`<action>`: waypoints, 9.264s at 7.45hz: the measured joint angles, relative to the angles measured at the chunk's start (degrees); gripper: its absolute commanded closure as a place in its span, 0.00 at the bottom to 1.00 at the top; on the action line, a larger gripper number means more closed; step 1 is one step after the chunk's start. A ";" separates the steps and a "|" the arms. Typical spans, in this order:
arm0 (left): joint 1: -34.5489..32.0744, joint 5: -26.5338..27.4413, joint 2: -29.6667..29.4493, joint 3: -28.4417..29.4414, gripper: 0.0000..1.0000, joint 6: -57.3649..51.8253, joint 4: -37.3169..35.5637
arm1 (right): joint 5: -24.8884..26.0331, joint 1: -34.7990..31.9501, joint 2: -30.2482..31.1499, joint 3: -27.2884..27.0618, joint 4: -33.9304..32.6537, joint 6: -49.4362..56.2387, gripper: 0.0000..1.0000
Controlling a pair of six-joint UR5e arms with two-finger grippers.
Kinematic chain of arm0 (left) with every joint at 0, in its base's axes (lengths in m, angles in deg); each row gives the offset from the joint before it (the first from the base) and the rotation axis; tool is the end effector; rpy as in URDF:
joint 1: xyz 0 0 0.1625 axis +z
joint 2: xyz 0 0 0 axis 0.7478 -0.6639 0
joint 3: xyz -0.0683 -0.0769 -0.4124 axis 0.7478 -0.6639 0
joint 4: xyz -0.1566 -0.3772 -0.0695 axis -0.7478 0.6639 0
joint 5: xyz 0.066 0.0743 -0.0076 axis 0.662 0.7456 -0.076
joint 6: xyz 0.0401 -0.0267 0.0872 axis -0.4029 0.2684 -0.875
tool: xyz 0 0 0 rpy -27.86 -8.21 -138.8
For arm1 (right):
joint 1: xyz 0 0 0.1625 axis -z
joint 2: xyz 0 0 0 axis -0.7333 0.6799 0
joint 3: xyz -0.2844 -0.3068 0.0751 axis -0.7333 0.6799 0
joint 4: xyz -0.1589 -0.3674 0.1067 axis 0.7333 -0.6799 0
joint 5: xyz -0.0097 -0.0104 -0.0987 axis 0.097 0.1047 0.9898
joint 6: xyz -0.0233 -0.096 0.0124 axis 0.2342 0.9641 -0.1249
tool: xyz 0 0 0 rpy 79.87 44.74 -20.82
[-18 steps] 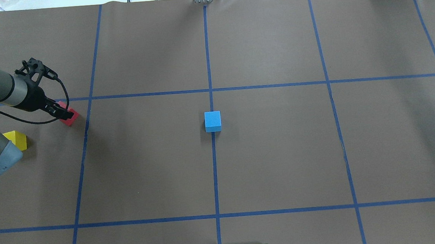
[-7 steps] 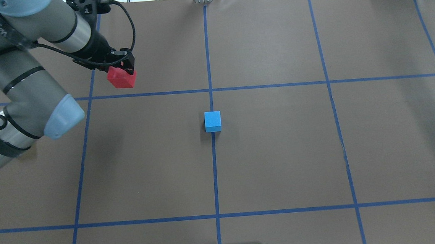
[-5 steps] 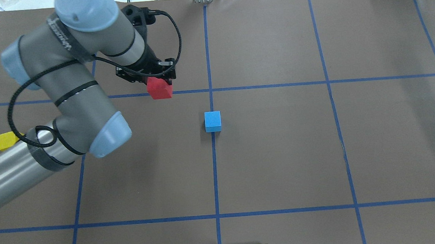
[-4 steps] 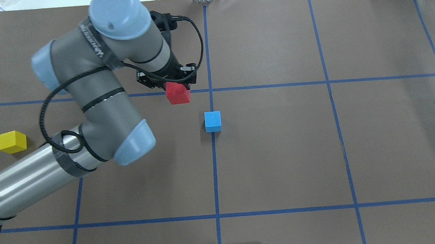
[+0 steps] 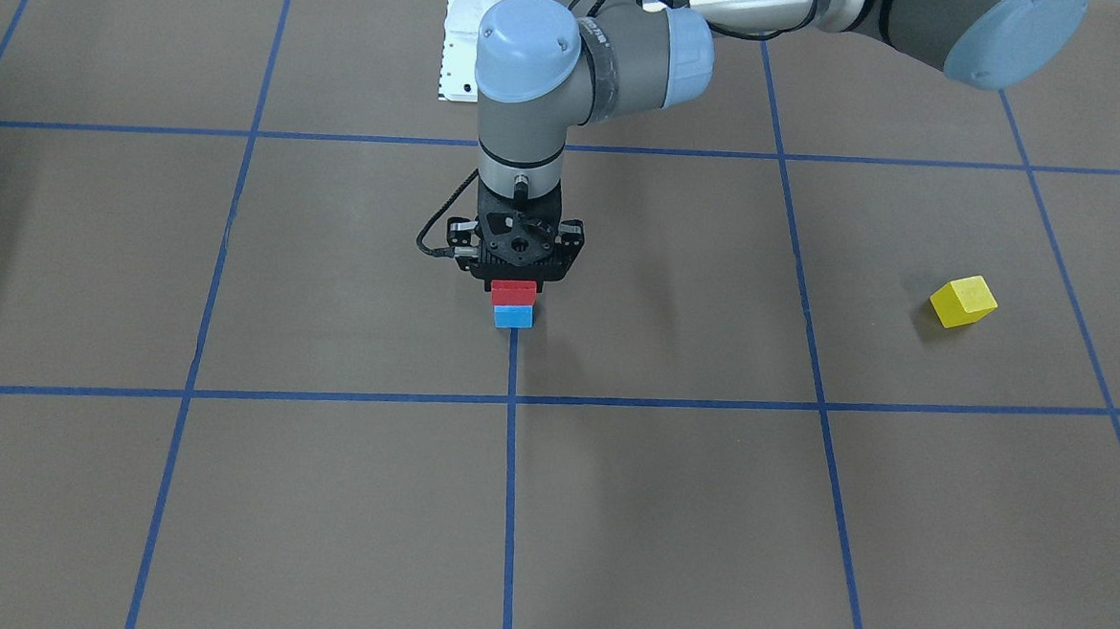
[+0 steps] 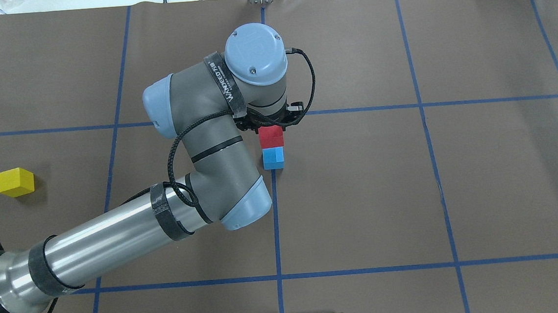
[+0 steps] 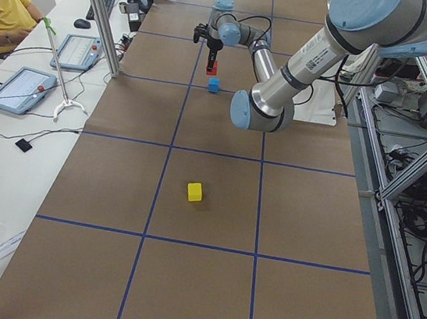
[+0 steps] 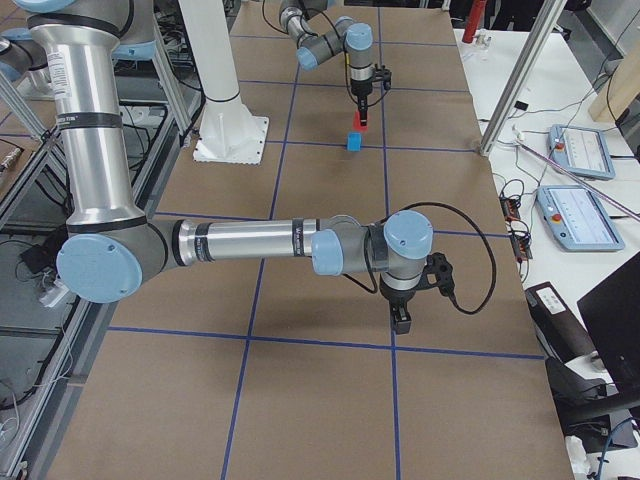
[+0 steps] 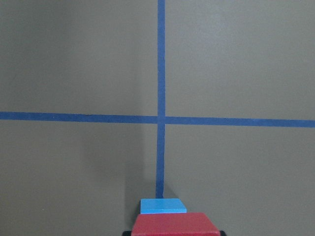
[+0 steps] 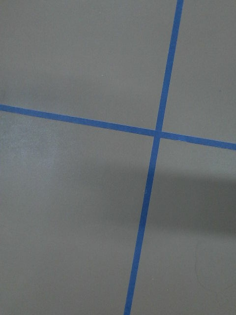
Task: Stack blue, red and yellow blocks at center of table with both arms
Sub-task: 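Carry the red cube with the left gripper onto the blue cube, then lower the red cube onto the blue cube and open the left gripper, then withdraw the left gripper toward the yellow cube, then lower the left gripper onto the yellow cube and grasp it, then carry the yellow cube with the left gripper above the red cube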
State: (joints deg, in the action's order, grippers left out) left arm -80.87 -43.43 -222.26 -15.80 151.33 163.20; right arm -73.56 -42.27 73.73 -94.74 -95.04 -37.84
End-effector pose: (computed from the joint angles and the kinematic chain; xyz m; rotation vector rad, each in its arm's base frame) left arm 0.5793 -0.4964 0.1038 0.1349 0.8176 -0.0935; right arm 0.0580 -0.5447 0.6061 0.1476 -0.7747 -0.1177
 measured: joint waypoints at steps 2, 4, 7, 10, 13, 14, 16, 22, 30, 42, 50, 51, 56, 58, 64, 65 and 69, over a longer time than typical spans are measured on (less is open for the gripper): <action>0.59 0.70 -0.01 1.25 1.00 -0.31 0.37 | -0.02 -0.03 -0.04 0.00 0.00 -0.09 0.00; 1.38 0.79 0.12 1.41 1.00 -0.37 0.57 | -0.02 -0.06 -0.01 0.00 0.00 -0.07 0.00; 1.80 0.81 0.69 1.40 0.93 -0.45 0.70 | -0.01 -0.15 0.08 0.00 0.00 -0.07 0.00; 2.04 0.81 0.78 1.28 0.76 -0.46 0.66 | -0.02 -0.23 0.17 -0.07 0.00 -0.06 0.00; 2.06 0.81 0.65 1.36 0.75 -0.46 0.75 | -0.02 -0.29 0.20 -0.09 0.00 -0.07 0.00; 2.06 0.81 0.59 1.40 0.73 -0.48 0.77 | -0.02 -0.30 0.20 -0.09 0.00 -0.05 0.00; 2.06 0.83 0.54 1.42 0.44 -0.56 0.80 | -0.02 -0.30 0.21 -0.09 0.00 -0.08 0.00; 2.07 0.90 0.78 1.44 0.20 -0.64 1.70 | -0.03 -0.30 0.16 -0.09 0.00 -0.10 0.00; -16.70 -13.21 34.25 -29.49 0.00 -37.95 1.43 | 0.34 -0.65 2.57 -0.54 0.14 0.32 0.00; -23.02 -10.78 65.63 -20.78 0.01 -15.48 41.98 | 0.68 -1.00 2.95 -1.51 0.35 0.05 0.00; -17.07 -7.37 63.83 -14.70 0.47 -13.85 42.78 | 0.68 -1.00 3.61 -3.38 0.43 0.25 0.00; -16.67 -7.37 63.35 -14.30 0.73 -14.15 42.77 | 0.68 -1.00 3.67 -3.43 0.44 0.24 0.00; -17.95 -11.05 62.38 -17.26 1.00 -22.43 41.51 | 0.69 -1.00 3.72 -3.77 0.36 0.06 0.00; -19.85 -13.15 55.21 -22.90 1.00 -23.43 29.21 | 0.77 -1.00 3.76 -3.71 0.35 0.05 0.00; -9.14 -10.88 13.53 -21.62 1.00 -18.22 -11.28 | 0.91 -1.00 3.72 -3.25 0.27 -0.11 0.00; -5.84 -8.84 8.63 -17.71 1.00 -15.10 -11.53 | 0.93 -1.00 3.70 -3.17 0.27 -0.13 0.00; 0.13 -4.73 -0.63 -7.29 1.00 -10.10 -10.93 | 0.88 -1.00 3.76 -3.08 0.27 -0.20 0.00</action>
State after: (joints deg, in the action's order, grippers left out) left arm -80.74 -48.17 -222.89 -23.09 141.23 152.27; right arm -72.68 -43.28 77.49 -97.82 -94.77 -38.03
